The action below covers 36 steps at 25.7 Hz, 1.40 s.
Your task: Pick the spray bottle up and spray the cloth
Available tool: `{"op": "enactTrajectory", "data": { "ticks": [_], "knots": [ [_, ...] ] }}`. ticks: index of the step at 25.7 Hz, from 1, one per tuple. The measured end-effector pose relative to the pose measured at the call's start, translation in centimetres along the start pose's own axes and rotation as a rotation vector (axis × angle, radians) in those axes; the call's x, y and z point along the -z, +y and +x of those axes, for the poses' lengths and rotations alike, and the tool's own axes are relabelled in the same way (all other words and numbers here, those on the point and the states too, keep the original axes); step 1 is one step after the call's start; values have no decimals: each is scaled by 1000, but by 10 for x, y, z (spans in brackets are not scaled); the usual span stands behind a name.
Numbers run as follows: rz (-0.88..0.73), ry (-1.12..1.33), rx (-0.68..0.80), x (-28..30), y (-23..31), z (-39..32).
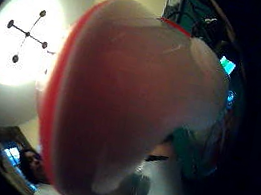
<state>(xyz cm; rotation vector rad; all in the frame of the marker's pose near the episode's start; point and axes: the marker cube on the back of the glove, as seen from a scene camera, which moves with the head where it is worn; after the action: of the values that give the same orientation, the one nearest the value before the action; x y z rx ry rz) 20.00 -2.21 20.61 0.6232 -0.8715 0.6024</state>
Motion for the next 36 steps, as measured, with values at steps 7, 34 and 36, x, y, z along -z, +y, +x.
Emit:
{"op": "enactTrajectory", "data": {
  "ticks": [7,34,36],
  "knots": [
    [-28,-12,34,-7,-19,0],
    [-224,-94,36,-37,-29,-29],
    [-276,-125,65,-34,-27,-47]
  ]
}}
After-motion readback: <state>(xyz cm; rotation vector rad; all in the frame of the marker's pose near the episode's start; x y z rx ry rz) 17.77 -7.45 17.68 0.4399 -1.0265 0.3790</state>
